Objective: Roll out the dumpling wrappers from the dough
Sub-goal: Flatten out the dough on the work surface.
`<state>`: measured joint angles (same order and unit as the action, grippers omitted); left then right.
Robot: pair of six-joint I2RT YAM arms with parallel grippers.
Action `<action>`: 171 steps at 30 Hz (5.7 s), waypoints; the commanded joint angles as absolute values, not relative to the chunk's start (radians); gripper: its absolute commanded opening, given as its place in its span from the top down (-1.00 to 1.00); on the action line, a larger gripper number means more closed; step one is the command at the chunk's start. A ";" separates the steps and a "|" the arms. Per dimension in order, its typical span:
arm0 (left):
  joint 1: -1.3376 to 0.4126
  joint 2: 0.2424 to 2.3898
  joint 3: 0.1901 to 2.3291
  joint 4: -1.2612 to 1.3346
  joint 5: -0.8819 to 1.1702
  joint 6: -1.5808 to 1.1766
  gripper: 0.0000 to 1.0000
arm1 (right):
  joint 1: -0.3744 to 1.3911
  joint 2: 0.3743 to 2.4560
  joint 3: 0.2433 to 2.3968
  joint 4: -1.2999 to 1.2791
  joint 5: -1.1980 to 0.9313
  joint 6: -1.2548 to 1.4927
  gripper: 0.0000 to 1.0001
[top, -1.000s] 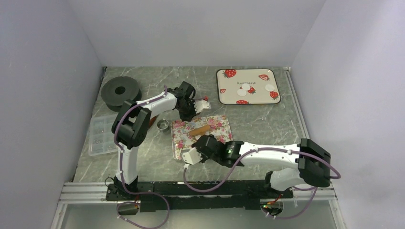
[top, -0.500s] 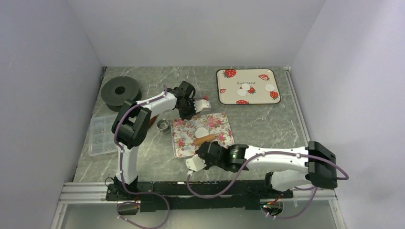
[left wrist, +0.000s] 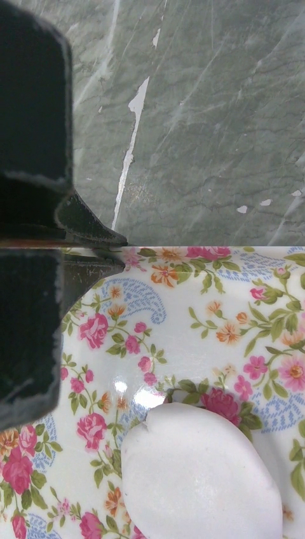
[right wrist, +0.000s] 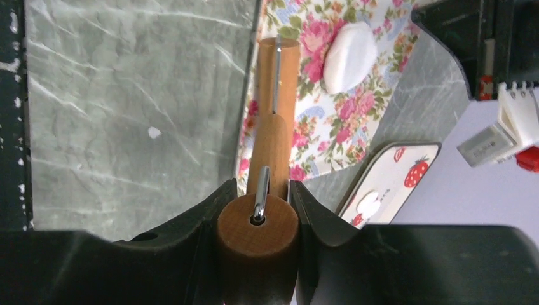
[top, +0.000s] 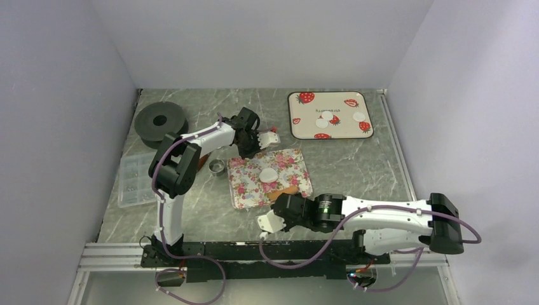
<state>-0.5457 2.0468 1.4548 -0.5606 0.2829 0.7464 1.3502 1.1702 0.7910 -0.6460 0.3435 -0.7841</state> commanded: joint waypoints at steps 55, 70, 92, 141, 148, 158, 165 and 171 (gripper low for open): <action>-0.580 2.151 1.380 -0.664 0.278 0.773 1.00 | 1.179 1.396 0.798 -0.530 0.241 -0.988 1.00; -0.580 2.150 1.379 -0.665 0.273 0.773 1.00 | 1.195 1.389 0.785 -0.520 0.258 -0.987 1.00; -0.593 2.156 1.378 -0.670 0.266 0.774 1.00 | 1.152 1.430 0.829 -0.518 0.239 -1.000 1.00; -0.595 2.165 1.380 -0.663 0.256 0.782 1.00 | 1.227 1.248 0.715 -0.628 0.292 -0.851 1.00; -0.595 2.154 1.367 -0.657 0.246 0.787 1.00 | 1.146 1.353 0.787 -0.499 0.280 -0.978 1.00; -0.595 2.154 1.376 -0.662 0.251 0.784 1.00 | 1.195 1.310 0.748 -0.599 0.302 -0.905 1.00; -0.600 2.158 1.378 -0.666 0.249 0.784 1.00 | 1.168 1.326 0.751 -0.548 0.297 -0.973 1.00; -0.600 2.154 1.370 -0.661 0.241 0.786 1.00 | 1.114 1.451 0.815 -0.472 0.252 -1.027 1.00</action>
